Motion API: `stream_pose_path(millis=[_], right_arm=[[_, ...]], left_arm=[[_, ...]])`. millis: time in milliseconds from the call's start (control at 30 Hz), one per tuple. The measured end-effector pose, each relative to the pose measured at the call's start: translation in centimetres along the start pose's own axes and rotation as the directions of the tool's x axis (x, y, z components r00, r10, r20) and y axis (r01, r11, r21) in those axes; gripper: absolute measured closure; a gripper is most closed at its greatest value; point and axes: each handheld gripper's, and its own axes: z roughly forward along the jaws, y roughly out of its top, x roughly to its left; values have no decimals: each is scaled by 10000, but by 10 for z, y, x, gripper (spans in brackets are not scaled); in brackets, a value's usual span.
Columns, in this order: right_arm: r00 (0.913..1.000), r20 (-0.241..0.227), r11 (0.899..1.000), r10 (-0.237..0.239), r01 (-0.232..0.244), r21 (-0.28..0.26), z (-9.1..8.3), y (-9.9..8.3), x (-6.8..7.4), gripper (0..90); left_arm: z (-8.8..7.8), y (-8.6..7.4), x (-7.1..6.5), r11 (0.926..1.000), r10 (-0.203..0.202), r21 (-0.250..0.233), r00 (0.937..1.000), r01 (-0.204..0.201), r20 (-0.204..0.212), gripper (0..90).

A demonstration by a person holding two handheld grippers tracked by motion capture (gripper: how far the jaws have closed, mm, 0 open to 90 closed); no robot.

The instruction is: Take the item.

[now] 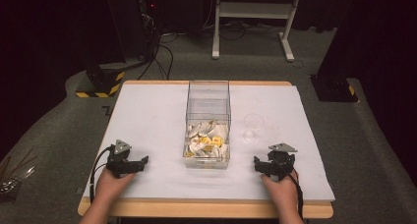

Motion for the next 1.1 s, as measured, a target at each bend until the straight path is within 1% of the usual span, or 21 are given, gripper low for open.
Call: stream_pose_path(millis=[167,300,567,767,933,1100], right_arm=[[10000,-6,10000,-19,19,-4,0,0,0,84],[10000,-33,10000,59,-59,30,0,0,0,83],[10000,-41,10000,60,-59,41,0,0,0,83],[10000,-46,10000,64,-63,48,0,0,0,83],[10000,-52,10000,11,-11,29,0,0,0,86],[9998,-163,9999,-113,115,67,-3,1,0,90]], left_arm=[[0,0,0,10000,1,-2,10000,-1,7,138],[0,0,0,10000,-17,4,10000,17,4,138],[0,0,0,10000,56,-6,10000,-56,-42,139],[0,0,0,10000,15,-2,10000,-15,-25,139],[0,0,0,10000,0,-1,10000,0,-21,139],[0,0,0,10000,-3,1,10000,3,-19,139]])
